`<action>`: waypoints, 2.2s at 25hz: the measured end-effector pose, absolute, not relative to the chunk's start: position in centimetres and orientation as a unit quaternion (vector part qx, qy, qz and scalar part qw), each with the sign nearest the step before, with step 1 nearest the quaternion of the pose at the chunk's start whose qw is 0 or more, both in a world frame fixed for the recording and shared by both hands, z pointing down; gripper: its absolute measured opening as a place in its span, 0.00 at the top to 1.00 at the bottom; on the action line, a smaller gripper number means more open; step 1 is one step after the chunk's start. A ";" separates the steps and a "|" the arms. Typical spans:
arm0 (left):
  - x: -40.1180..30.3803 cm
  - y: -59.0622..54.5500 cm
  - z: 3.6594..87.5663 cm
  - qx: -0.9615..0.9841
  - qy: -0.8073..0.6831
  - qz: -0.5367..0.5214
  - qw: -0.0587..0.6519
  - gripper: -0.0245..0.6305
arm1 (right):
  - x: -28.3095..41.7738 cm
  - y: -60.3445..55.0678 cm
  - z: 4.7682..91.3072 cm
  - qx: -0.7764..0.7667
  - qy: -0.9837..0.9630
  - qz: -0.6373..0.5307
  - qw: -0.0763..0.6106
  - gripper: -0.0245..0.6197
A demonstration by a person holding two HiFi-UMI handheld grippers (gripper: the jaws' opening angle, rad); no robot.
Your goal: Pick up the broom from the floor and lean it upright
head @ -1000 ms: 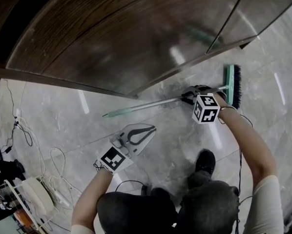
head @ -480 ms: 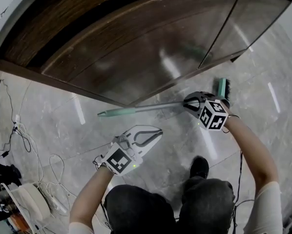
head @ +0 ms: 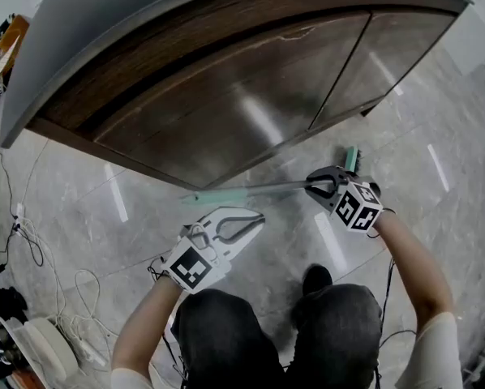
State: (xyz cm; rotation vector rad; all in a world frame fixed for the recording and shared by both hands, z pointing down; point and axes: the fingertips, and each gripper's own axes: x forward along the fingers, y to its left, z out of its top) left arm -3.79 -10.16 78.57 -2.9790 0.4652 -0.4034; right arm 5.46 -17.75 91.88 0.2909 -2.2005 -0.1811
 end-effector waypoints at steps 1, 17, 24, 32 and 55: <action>-3.7 -10.1 78.0 -0.979 0.152 -0.129 0.051 0.94 | 5.8 -17.7 91.4 0.125 -0.887 -0.066 0.440 0.84; -1.1 -11.6 72.3 -0.983 0.172 -0.064 0.009 0.94 | 13.2 -18.1 84.6 0.260 -0.875 0.030 0.406 0.84; 0.5 -10.9 70.6 -0.985 0.163 -0.053 0.003 0.94 | 17.2 -17.2 82.5 0.300 -0.863 0.084 0.398 0.84; 2.8 -11.7 69.5 -0.987 0.154 -0.047 0.002 0.94 | 22.3 -16.0 80.2 0.328 -0.842 0.148 0.402 0.84; 6.4 -14.4 72.1 -0.986 0.160 -0.040 -0.039 0.94 | 22.9 -19.0 86.5 0.293 -0.813 0.237 0.443 0.84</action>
